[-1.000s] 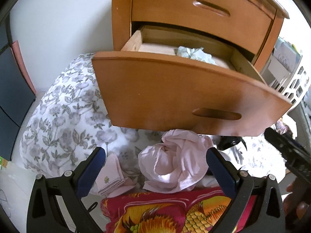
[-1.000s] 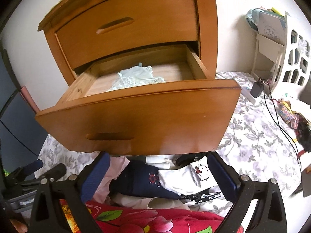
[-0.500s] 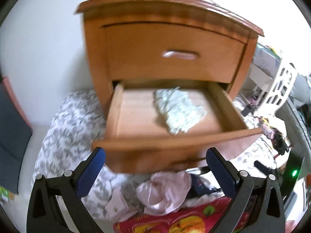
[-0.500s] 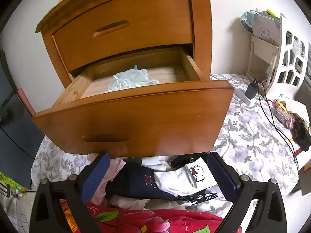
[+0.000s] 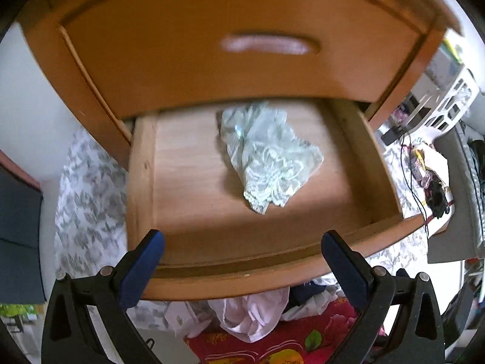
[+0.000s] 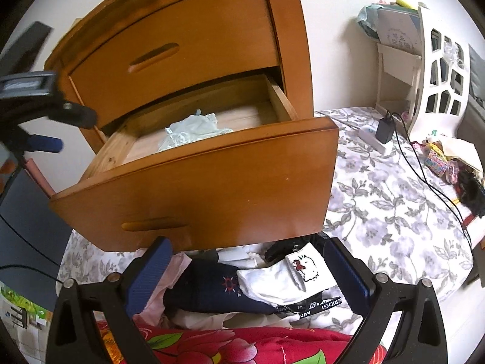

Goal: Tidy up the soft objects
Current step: 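Reach the left tool into the drawer over the pale green lace underwear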

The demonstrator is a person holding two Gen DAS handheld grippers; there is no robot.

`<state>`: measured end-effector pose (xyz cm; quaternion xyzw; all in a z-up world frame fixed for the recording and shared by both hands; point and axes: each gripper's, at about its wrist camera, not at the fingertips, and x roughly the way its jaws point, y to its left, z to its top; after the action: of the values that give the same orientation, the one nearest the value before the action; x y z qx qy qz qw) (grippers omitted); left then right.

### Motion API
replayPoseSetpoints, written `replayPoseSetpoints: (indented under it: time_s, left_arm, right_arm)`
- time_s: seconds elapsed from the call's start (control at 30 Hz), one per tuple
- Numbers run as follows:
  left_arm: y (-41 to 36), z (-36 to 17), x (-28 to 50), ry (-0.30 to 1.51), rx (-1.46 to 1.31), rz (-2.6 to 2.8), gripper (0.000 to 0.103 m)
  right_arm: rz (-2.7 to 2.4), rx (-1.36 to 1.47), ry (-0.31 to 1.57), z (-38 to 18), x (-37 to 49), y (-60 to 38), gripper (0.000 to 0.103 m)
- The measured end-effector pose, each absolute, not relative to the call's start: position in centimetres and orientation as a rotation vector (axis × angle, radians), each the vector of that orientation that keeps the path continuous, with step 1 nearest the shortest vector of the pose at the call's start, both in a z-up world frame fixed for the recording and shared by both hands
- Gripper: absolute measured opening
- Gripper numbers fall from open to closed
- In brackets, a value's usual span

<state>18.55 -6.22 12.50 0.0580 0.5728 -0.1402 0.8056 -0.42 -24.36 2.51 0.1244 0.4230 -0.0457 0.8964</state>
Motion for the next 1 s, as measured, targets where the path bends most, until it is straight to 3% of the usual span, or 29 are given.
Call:
replayPoseSetpoints:
  time_s: [0.5,0.77,1.0]
  left_arm:
    - [-7.3,7.0,24.4,1.442,0.137,-0.194,0.102]
    - [-9.9,4.7,25.6,1.498,0.28,-0.217,0.09]
    - [-12.1,2.7,27.4,1.539,0.365,-0.225,0.089]
  right_arm:
    - [-0.047,0.32,0.927,1.3,0.2,-24.9,0.102]
    - [-0.031,0.344,0.944,0.8,0.4,-25.3,0.102]
    - [-0.018,0.359,0.955,0.5,0.5,-25.3,0.102]
